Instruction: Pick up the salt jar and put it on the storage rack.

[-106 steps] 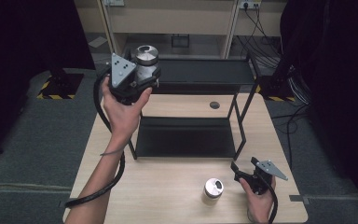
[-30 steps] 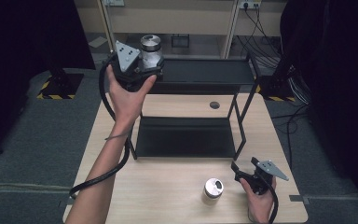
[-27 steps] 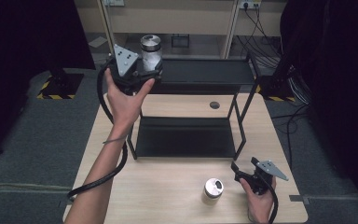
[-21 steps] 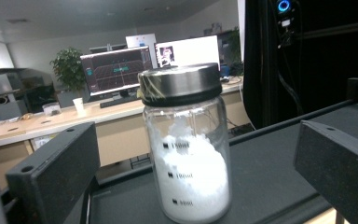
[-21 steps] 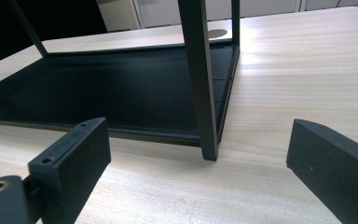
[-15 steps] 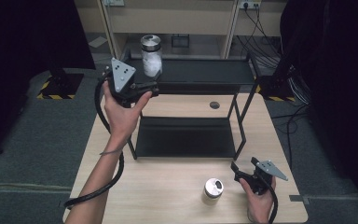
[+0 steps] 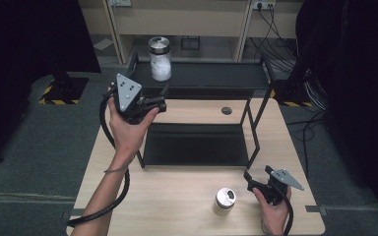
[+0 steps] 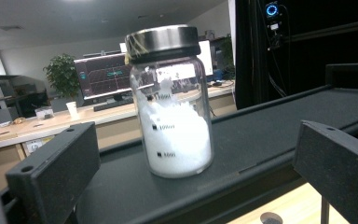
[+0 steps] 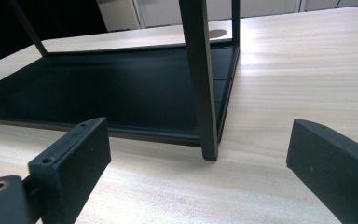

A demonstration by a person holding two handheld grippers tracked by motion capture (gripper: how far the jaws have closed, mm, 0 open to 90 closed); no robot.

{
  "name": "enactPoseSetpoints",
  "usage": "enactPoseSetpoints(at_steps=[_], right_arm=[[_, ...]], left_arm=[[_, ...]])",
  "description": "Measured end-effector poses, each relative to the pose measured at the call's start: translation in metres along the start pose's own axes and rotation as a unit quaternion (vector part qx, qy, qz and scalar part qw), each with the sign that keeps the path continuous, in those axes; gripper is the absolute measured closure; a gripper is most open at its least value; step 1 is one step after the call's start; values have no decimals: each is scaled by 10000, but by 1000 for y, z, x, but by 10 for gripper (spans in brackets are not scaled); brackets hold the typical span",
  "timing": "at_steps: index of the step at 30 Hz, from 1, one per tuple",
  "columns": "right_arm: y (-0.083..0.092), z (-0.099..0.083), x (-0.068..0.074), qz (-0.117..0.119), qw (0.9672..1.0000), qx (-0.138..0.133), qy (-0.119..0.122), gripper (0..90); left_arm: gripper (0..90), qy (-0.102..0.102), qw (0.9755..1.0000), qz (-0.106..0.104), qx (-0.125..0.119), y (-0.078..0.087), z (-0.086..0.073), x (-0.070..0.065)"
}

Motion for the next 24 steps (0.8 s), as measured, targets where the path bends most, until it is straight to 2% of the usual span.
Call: enactPoseSetpoints(at_steps=[4,17,24], right_arm=[[0,0,0,-2,10000,-1,1,64],[0,0,0,-8,10000,-7,-8,64],[0,0,0,-8,10000,-3,-23,64]], left_arm=[[0,7,10000,-39,-30,6,-7,-1],[0,-174,9998,-80,-70,28,-37,-7],[0,-103,9999,-122,-24,35,-55,-9]])
Point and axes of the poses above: each handheld gripper's, and its own axes: y roughly backward along the jaws, z roughly out of its top, x roughly to its left, the point moved 1 cm from there along -y, roughly forward along the jaws, and after that the axes turned 8 degrees about z, right-handed, at the moved point
